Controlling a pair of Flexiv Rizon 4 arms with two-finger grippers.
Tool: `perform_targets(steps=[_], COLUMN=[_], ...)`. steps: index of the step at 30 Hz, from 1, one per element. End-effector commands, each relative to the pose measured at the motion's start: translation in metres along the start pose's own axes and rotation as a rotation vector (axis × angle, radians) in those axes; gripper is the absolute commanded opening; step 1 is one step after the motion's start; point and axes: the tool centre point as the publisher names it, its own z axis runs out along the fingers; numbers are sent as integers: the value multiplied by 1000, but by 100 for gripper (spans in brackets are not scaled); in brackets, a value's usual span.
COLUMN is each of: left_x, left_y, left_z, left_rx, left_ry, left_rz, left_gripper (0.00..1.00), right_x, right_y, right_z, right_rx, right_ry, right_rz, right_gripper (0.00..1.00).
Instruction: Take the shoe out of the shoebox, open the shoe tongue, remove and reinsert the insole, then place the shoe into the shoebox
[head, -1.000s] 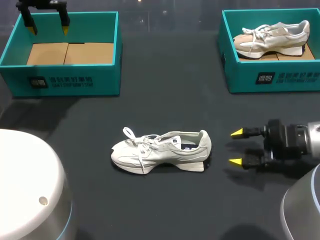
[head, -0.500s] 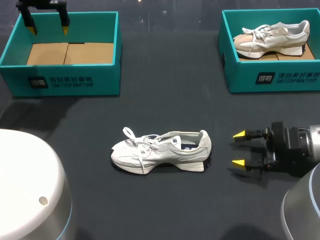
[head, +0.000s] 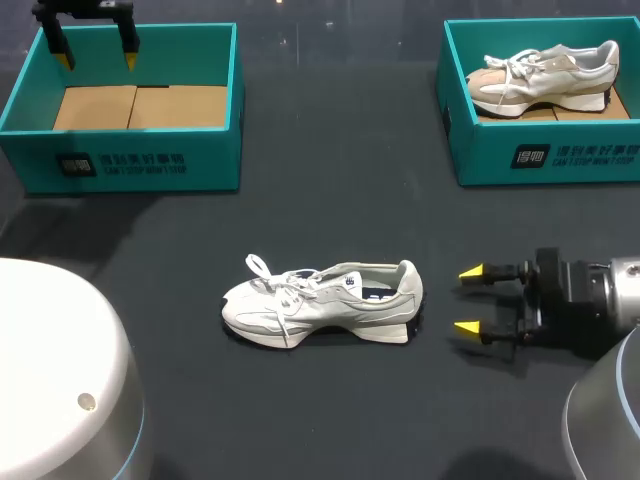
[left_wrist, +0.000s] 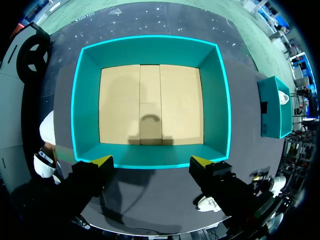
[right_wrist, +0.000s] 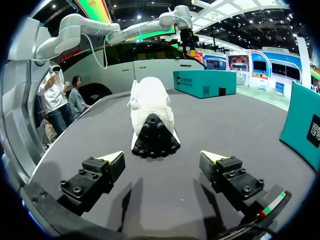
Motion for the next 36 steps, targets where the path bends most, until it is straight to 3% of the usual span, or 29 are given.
perform_targets(steps=[1, 27, 36], left_x=[0, 0, 0], left_y=[0, 0, 0], left_z=[0, 0, 0], left_rx=[0, 0, 0], left_ry=[0, 0, 0], left_rz=[0, 0, 0], left_gripper=[100, 100, 100], right_x=[2, -5, 6], right_y=[1, 17, 18], right_z=[11, 47, 64], right_rx=[-6, -50, -53], right_ry=[-5, 32, 66], right_rz=[1, -8, -10], right_gripper=[100, 100, 100])
